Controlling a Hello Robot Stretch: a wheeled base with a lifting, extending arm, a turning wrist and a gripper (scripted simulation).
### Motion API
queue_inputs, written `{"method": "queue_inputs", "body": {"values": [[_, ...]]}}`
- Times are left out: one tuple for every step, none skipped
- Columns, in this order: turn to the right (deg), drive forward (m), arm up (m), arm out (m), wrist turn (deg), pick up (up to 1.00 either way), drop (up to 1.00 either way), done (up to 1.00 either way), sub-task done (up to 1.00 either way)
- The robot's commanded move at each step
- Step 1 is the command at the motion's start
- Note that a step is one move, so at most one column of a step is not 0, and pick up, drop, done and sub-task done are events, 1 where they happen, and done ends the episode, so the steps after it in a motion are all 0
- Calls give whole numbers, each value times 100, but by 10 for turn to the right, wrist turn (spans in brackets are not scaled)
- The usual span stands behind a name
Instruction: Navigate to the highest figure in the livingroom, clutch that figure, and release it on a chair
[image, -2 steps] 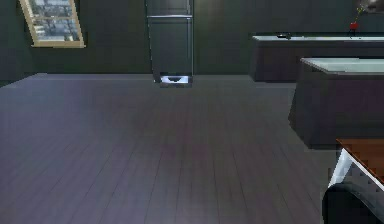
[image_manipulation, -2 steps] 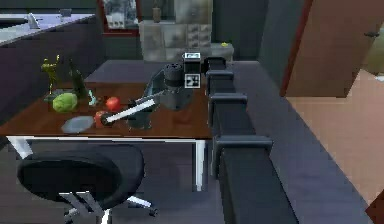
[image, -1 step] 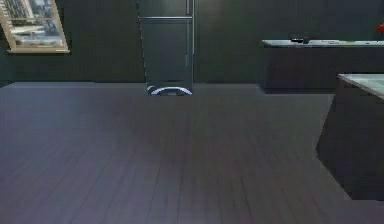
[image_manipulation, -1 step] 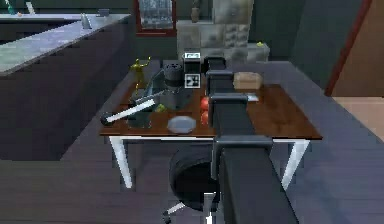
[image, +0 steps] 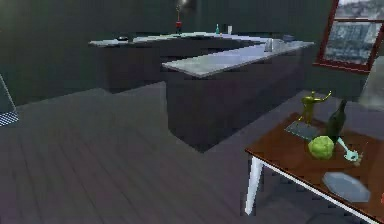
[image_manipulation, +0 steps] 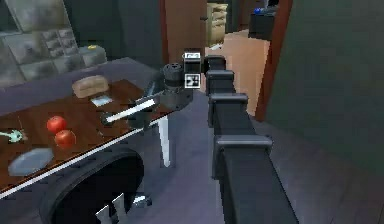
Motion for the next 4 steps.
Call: {"method": "queue_inputs", "body": {"values": [[450,0,0,0,0,0,0,0,0],[90,0,0,0,0,0,0,0,0],[-450,0,0,0,0,0,0,0,0],[-450,0,0,0,0,0,0,0,0]]}}
